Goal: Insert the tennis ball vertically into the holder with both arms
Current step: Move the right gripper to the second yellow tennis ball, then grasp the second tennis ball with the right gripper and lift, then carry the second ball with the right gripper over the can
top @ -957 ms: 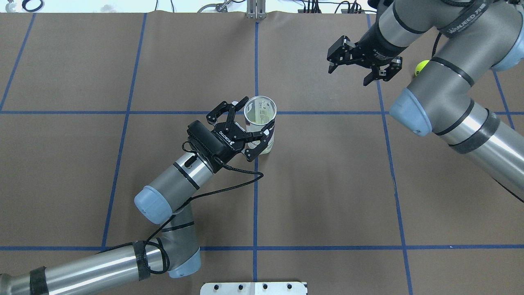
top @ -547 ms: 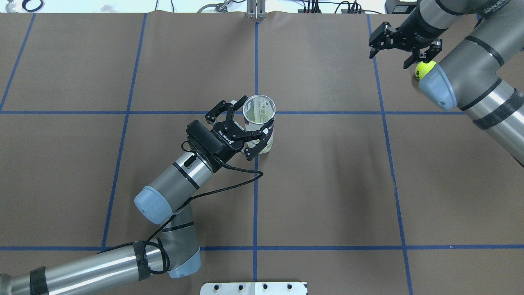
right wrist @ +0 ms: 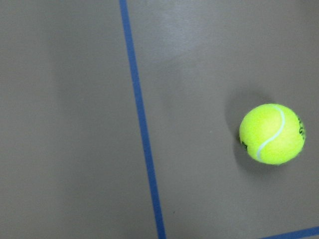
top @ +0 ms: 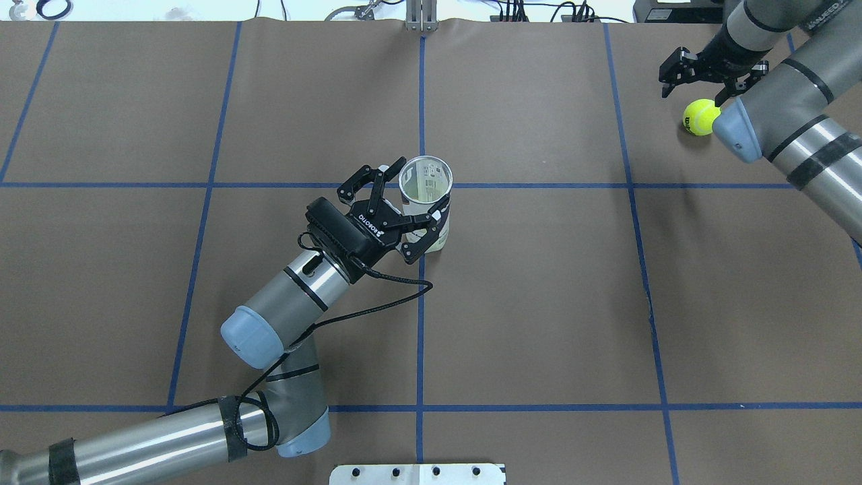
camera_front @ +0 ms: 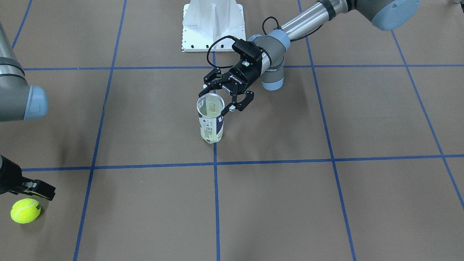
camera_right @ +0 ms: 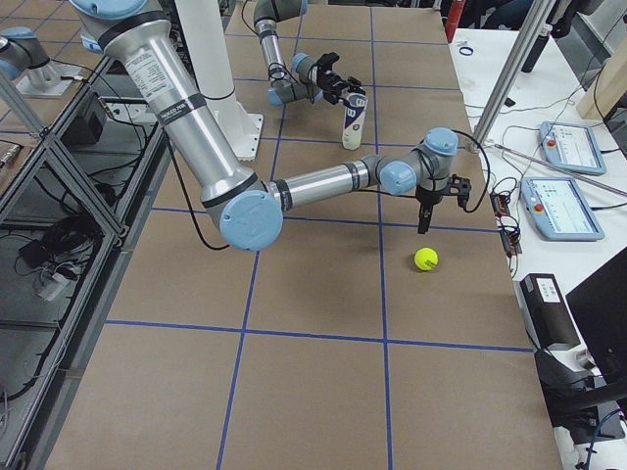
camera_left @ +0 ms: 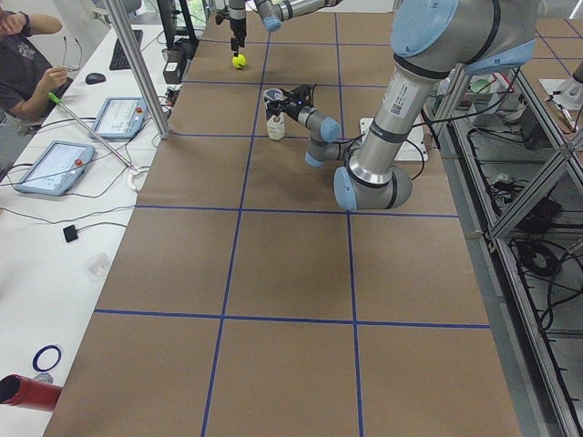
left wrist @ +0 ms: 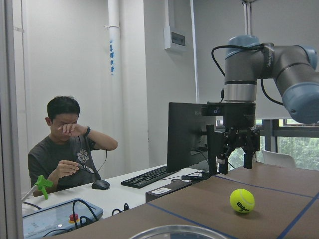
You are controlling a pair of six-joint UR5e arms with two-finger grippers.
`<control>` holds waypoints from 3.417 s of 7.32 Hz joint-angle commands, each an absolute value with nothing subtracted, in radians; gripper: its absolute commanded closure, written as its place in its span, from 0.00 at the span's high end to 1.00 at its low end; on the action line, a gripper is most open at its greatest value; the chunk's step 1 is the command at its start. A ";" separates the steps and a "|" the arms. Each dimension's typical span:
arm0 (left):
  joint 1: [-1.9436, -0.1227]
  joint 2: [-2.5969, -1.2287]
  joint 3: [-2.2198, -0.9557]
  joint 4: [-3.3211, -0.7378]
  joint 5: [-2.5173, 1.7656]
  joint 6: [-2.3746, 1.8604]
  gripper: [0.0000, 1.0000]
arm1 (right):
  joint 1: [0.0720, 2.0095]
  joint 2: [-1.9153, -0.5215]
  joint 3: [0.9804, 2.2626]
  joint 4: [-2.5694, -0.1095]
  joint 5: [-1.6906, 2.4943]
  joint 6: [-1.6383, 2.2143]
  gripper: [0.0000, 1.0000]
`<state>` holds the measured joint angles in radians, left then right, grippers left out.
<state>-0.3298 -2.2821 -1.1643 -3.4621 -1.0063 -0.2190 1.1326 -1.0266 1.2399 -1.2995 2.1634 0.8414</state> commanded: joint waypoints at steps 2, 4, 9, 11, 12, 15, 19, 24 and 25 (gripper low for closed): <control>-0.330 -2.283 -1.164 -3.462 -1.006 -0.218 0.86 | 1.111 -1.040 1.161 -1.227 2.067 0.792 1.00; -0.330 -2.283 -1.164 -3.461 -1.005 -0.219 0.86 | 1.103 -1.042 1.144 -1.223 2.054 0.788 1.00; -0.330 -2.281 -1.164 -3.462 -1.005 -0.219 0.86 | 1.068 -1.037 1.057 -1.128 1.957 0.788 0.99; -0.330 -2.281 -1.164 -3.462 -1.005 -0.219 0.86 | 1.065 -1.032 1.052 -1.127 1.939 0.793 0.89; -0.330 -2.281 -1.164 -3.462 -1.005 -0.219 0.86 | 1.063 -1.031 1.048 -1.129 1.934 0.793 0.65; -0.330 -2.281 -1.164 -3.462 -1.005 -0.219 0.86 | 1.063 -1.026 1.046 -1.127 1.924 0.795 0.13; -0.328 -2.281 -1.163 -3.462 -1.005 -0.218 0.86 | 1.017 -0.991 1.326 -1.299 2.014 1.007 0.00; -0.327 -2.273 -1.163 -3.462 -1.005 -0.218 0.86 | 0.795 -0.875 1.819 -1.638 2.132 1.501 0.00; -0.327 -2.273 -1.163 -3.462 -1.005 -0.218 0.86 | 0.769 -0.835 1.838 -1.640 2.134 1.569 0.00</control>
<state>-0.3270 -2.2738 -1.1628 -3.4622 -1.0048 -0.2182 0.8124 -0.8809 1.7880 -1.6142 2.1291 1.4783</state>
